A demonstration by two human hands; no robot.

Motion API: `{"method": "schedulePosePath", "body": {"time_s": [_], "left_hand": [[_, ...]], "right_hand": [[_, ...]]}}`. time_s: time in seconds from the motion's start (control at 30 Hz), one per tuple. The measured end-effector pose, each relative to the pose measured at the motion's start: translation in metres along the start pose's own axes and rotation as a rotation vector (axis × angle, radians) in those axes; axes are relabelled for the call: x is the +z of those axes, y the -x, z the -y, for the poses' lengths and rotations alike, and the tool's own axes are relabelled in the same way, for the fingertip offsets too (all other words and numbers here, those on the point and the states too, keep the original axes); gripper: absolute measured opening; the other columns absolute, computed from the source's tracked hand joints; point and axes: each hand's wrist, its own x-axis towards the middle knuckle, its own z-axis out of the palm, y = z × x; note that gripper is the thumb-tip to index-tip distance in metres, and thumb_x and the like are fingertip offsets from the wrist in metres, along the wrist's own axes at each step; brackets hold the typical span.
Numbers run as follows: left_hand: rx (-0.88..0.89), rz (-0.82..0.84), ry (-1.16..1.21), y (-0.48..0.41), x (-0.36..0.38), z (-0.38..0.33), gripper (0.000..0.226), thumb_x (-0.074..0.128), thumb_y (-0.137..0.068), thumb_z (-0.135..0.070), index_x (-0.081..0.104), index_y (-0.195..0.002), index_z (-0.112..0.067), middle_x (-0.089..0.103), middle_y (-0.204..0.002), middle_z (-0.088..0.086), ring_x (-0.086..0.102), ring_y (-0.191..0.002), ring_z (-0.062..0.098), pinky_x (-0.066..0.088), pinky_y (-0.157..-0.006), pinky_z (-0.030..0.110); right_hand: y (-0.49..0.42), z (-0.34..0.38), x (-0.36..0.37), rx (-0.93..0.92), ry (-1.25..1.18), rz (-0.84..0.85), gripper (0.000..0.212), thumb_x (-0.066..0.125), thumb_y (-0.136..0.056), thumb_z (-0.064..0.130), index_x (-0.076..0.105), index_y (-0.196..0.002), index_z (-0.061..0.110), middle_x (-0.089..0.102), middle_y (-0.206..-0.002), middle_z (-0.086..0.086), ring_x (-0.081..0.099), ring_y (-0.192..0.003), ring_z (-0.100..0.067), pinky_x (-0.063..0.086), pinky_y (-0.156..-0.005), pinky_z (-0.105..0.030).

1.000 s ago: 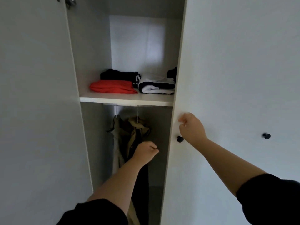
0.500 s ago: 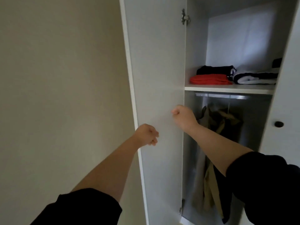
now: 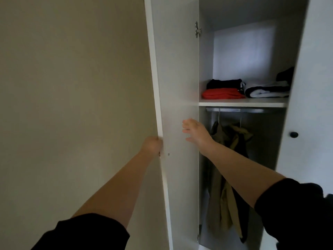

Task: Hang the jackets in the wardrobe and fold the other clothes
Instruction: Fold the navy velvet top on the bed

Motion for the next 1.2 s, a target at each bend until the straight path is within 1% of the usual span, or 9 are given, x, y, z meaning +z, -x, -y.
{"method": "schedulePosePath", "body": {"time_s": [0.13, 0.23, 0.33, 0.47, 0.6, 0.77, 1.0, 1.13, 1.2], "left_hand": [[0.09, 0.224, -0.11, 0.003, 0.025, -0.012, 0.035, 0.029, -0.083, 0.02, 0.06, -0.077, 0.005, 0.059, -0.072, 0.015, 0.059, -0.04, 0.01, 0.047, -0.04, 0.018], [0.274, 0.337, -0.267, 0.007, 0.067, -0.021, 0.025, 0.048, -0.089, 0.005, 0.067, -0.106, 0.005, 0.068, -0.098, 0.014, 0.067, -0.073, 0.009, 0.046, -0.06, 0.009], [0.489, 0.417, -0.349, 0.012, 0.115, -0.023, 0.023, 0.057, -0.09, -0.006, 0.069, -0.11, -0.003, 0.068, -0.114, 0.009, 0.061, -0.106, 0.019, 0.038, -0.079, 0.006], [0.691, 0.498, -0.523, 0.013, 0.197, -0.028, 0.026, 0.067, -0.085, -0.02, 0.07, -0.107, -0.008, 0.067, -0.112, 0.004, 0.06, -0.1, 0.014, 0.037, -0.081, 0.013], [0.85, 0.368, -0.628, -0.001, 0.276, -0.05, 0.025, 0.063, -0.087, -0.017, 0.066, -0.11, -0.008, 0.064, -0.11, 0.007, 0.058, -0.102, 0.021, 0.04, -0.089, 0.024], [0.823, 0.297, -0.662, -0.039, 0.353, -0.077, 0.018, 0.056, -0.087, -0.008, 0.07, -0.099, -0.005, 0.067, -0.102, 0.01, 0.059, -0.098, 0.025, 0.044, -0.086, 0.03], [0.741, 0.226, -0.624, -0.087, 0.425, -0.098, 0.014, 0.054, -0.083, 0.0, 0.067, -0.086, -0.003, 0.067, -0.091, 0.01, 0.059, -0.088, 0.025, 0.044, -0.075, 0.03], [0.727, 0.187, -0.679, -0.103, 0.445, -0.105, 0.014, 0.051, -0.084, 0.001, 0.064, -0.087, -0.004, 0.063, -0.093, 0.01, 0.057, -0.09, 0.027, 0.045, -0.076, 0.033], [0.722, 0.185, -0.702, -0.11, 0.451, -0.107, 0.014, 0.05, -0.085, 0.0, 0.062, -0.085, -0.007, 0.062, -0.091, 0.009, 0.057, -0.09, 0.027, 0.045, -0.075, 0.033]], "right_hand": [[0.009, -0.006, -0.029, -0.015, -0.096, -0.106, 0.042, 0.027, -0.104, 0.033, 0.052, -0.128, 0.009, 0.056, -0.117, -0.002, 0.053, -0.104, -0.013, 0.041, -0.094, -0.033], [0.013, -0.01, -0.059, -0.006, -0.161, -0.212, 0.042, 0.026, -0.104, 0.034, 0.06, -0.112, 0.011, 0.065, -0.1, 0.003, 0.061, -0.091, -0.012, 0.047, -0.08, -0.027], [0.013, -0.007, -0.104, -0.008, -0.122, -0.38, 0.042, 0.029, -0.103, 0.031, 0.061, -0.08, 0.017, 0.066, -0.081, 0.001, 0.062, -0.079, -0.014, 0.049, -0.074, -0.028], [0.006, -0.017, -0.176, 0.002, -0.022, -0.499, 0.037, 0.035, -0.099, 0.027, 0.056, -0.076, 0.009, 0.051, -0.073, -0.007, 0.049, -0.073, -0.02, 0.041, -0.08, -0.037], [-0.006, -0.039, -0.246, 0.001, 0.064, -0.485, 0.036, 0.035, -0.096, 0.021, 0.057, -0.097, -0.008, 0.061, -0.098, -0.026, 0.058, -0.093, -0.039, 0.047, -0.094, -0.048], [-0.027, -0.075, -0.341, 0.016, 0.447, -0.51, 0.029, 0.042, -0.096, 0.017, 0.06, -0.109, -0.002, 0.064, -0.11, -0.019, 0.056, -0.082, -0.019, 0.044, -0.074, -0.03], [-0.073, -0.124, -0.424, 0.067, 0.808, -0.352, 0.032, 0.049, -0.093, 0.016, 0.052, -0.125, 0.014, 0.057, -0.112, -0.007, 0.053, -0.095, -0.018, 0.038, -0.078, -0.023], [-0.097, -0.137, -0.428, 0.034, 0.911, -0.205, 0.024, 0.048, -0.092, 0.012, 0.06, -0.112, 0.01, 0.058, -0.101, -0.004, 0.053, -0.09, -0.019, 0.038, -0.076, -0.023], [-0.106, -0.142, -0.425, 0.017, 0.993, -0.166, 0.017, 0.046, -0.091, 0.01, 0.062, -0.085, 0.01, 0.055, -0.083, 0.0, 0.05, -0.078, -0.017, 0.034, -0.065, -0.021]]}}
